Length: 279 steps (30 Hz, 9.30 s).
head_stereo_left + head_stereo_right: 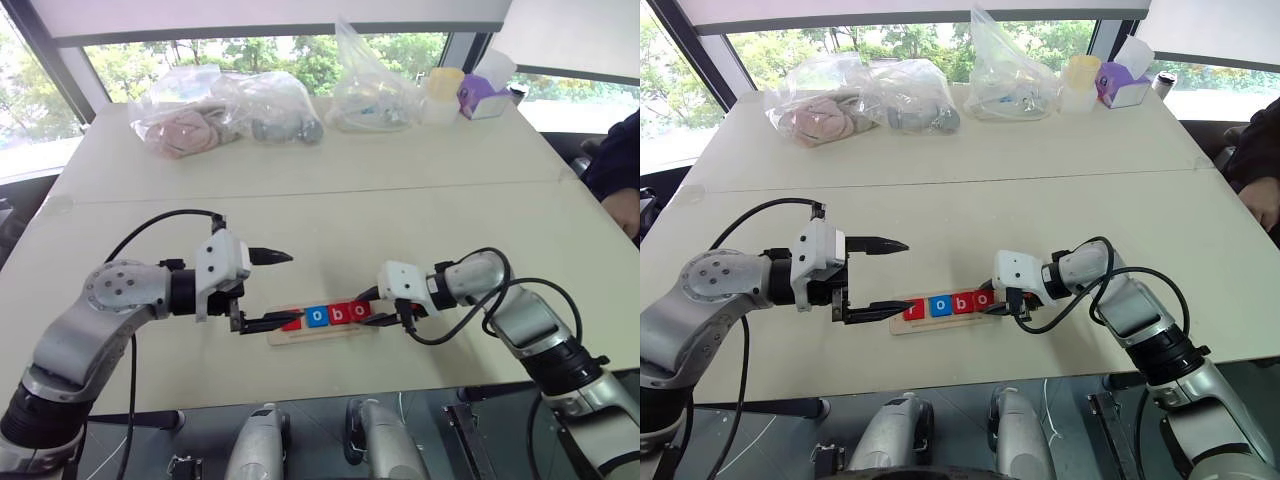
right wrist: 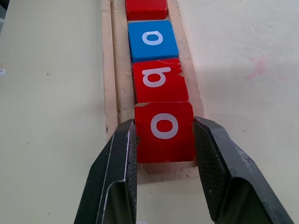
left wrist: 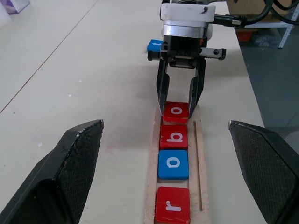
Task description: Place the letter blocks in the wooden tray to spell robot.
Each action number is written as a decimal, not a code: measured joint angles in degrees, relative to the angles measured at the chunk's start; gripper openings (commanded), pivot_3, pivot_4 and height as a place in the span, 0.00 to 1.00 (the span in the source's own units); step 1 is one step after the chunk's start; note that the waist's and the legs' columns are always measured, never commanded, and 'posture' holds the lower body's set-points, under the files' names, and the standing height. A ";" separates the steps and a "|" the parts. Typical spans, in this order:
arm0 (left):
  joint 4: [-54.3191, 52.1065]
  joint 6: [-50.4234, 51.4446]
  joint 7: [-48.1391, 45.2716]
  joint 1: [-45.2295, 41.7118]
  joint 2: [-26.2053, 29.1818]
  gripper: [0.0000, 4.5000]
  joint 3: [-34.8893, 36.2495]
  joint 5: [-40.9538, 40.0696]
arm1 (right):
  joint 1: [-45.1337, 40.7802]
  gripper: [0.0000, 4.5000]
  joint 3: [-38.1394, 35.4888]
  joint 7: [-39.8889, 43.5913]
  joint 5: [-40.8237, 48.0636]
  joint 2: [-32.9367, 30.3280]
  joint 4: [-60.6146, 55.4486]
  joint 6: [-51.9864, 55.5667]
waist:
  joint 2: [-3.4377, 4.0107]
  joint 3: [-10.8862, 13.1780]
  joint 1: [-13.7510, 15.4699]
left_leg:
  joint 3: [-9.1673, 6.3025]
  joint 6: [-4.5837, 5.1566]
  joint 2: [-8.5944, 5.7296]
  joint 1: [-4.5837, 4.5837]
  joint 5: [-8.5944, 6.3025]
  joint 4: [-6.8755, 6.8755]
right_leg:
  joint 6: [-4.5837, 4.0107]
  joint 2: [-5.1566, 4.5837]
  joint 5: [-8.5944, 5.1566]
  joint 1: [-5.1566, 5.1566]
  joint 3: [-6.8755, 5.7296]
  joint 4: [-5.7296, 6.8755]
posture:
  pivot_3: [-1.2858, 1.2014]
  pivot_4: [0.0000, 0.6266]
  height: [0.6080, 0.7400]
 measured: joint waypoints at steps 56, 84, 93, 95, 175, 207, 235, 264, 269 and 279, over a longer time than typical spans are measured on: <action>0.16 -0.23 0.00 -0.62 -0.04 1.00 -0.03 -0.02 | 0.43 0.98 -2.35 -2.47 -0.88 -0.18 -0.05 1.90 | 0.00 0.00 -0.02 | 0.00 -0.03 0.01 0.01 0.02 0.00 | 0.01 0.02 0.01 0.00 0.00 0.03 | 0.52 0.24 1.00; 0.44 -0.19 -0.07 -0.77 -0.05 1.00 -0.48 -0.06 | -0.06 0.98 -4.68 -4.73 -2.27 -0.71 4.00 -2.77 | -0.01 0.00 -0.02 | -0.01 -0.04 0.00 0.02 0.03 0.01 | 0.01 0.02 0.01 0.02 0.00 0.04 | 0.52 0.24 1.00; 0.44 -0.20 -0.06 -0.61 -0.05 1.00 -0.48 -0.06 | -0.06 0.98 -4.29 -4.76 -2.35 0.68 3.98 -2.76 | 0.00 -0.01 -0.02 | -0.01 -0.04 0.00 0.02 0.03 0.01 | 0.01 0.02 0.01 0.02 0.00 0.04 | 0.52 0.24 1.00; 0.44 -0.19 -0.05 -0.58 -0.05 1.00 -0.48 -0.06 | -0.07 0.98 -4.13 -4.76 -2.41 1.07 3.98 -2.76 | 0.00 0.00 -0.02 | -0.01 -0.04 0.00 0.02 0.03 0.01 | 0.01 0.02 0.01 0.02 0.00 0.04 | 0.52 0.24 1.00; 2.39 -1.85 -1.09 -1.74 -1.90 1.00 -1.37 1.59 | 7.35 0.26 -38.37 -59.18 -2.96 29.16 -28.06 74.63 | 0.10 -0.12 -0.14 | -0.10 -0.04 0.02 0.00 0.03 -0.05 | 0.05 0.01 -0.06 -0.03 0.01 0.05 | 0.52 0.24 1.00; 3.34 -4.14 -2.24 -1.60 -2.55 1.00 -1.76 2.62 | 20.60 0.37 -31.12 -66.84 23.15 21.08 -43.77 76.08 | 0.10 -0.12 -0.16 | -0.24 -0.06 0.04 -0.07 0.02 -0.10 | 0.06 -0.07 -0.11 -0.09 0.01 -0.13 | 0.52 0.24 1.00; 5.57 -5.48 -2.25 -3.64 -4.04 1.00 -3.35 4.57 | 13.91 0.98 -11.05 -7.20 12.47 -25.27 -11.38 4.78 | 0.05 0.08 -0.16 | 0.01 0.28 0.01 -0.24 -0.19 -0.10 | 0.24 -0.01 -0.12 0.03 0.02 -0.85 | 0.52 0.24 1.00; 0.99 -6.14 -8.41 7.45 6.24 1.00 5.36 1.04 | 5.88 0.34 -5.53 3.59 1.17 -13.99 5.06 -8.49 | 0.07 0.07 -0.03 | 0.17 0.25 0.02 -0.08 -0.17 -0.07 | 0.13 -0.02 -0.04 0.09 0.01 -0.55 | 0.52 0.24 1.00; 1.22 -6.12 -8.37 7.21 6.25 1.00 6.04 -0.01 | 5.22 0.26 -5.54 3.60 0.26 -13.57 5.72 -9.24 | 0.07 0.06 -0.01 | 0.18 0.22 0.02 -0.03 -0.15 -0.05 | 0.11 -0.02 -0.03 0.12 0.01 -0.50 | 0.52 0.24 1.00; 1.54 -6.26 -7.86 7.17 6.25 1.00 6.23 -0.02 | 0.35 0.26 -5.50 3.66 3.71 -9.63 -3.27 0.51 | 0.07 0.07 -0.01 | 0.14 0.11 0.02 -0.02 -0.08 -0.05 | 0.08 -0.02 -0.03 -0.09 0.02 -0.11 | 0.52 0.24 1.00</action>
